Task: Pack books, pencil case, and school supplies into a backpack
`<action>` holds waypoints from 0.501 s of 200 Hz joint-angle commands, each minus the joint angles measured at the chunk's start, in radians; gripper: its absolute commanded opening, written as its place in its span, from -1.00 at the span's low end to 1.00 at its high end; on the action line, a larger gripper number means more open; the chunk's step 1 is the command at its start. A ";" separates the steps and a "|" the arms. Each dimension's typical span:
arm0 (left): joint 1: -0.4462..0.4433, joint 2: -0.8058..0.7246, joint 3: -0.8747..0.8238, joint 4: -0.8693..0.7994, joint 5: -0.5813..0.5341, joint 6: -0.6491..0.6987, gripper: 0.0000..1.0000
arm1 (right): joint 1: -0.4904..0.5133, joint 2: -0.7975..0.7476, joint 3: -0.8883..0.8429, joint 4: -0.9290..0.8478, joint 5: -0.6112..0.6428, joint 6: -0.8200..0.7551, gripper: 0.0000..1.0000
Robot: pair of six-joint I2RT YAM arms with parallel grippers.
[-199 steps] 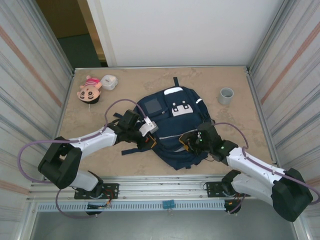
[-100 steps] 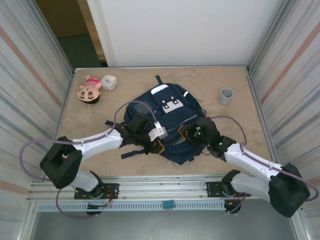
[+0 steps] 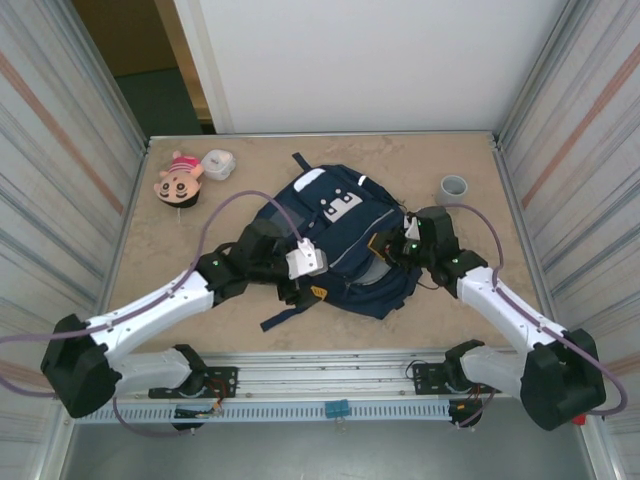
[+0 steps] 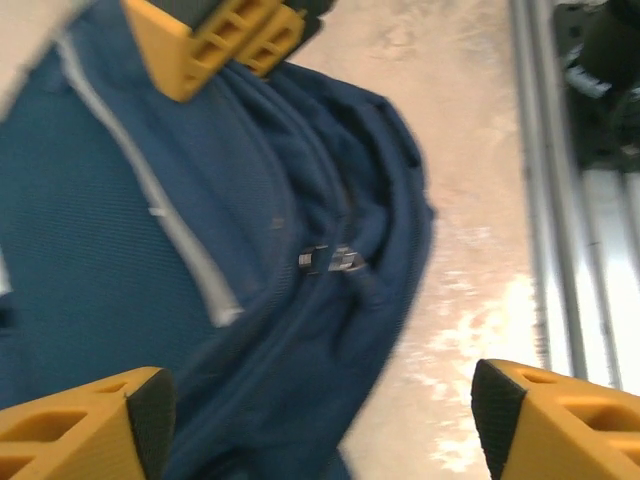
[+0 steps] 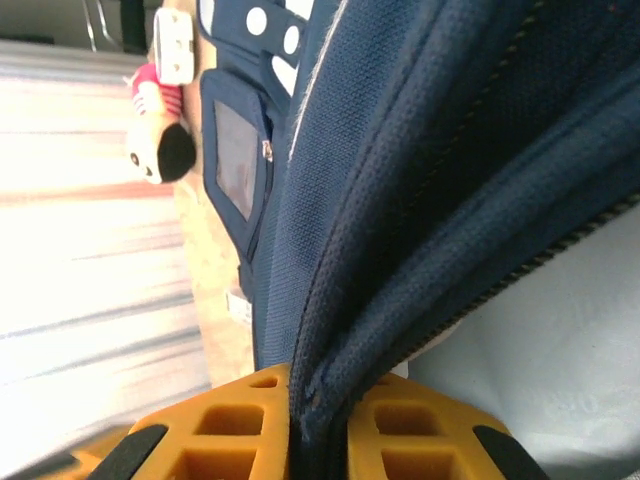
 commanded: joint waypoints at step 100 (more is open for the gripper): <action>0.074 0.298 0.085 0.204 -0.013 0.258 0.26 | -0.039 0.094 0.149 -0.095 -0.240 -0.215 -0.71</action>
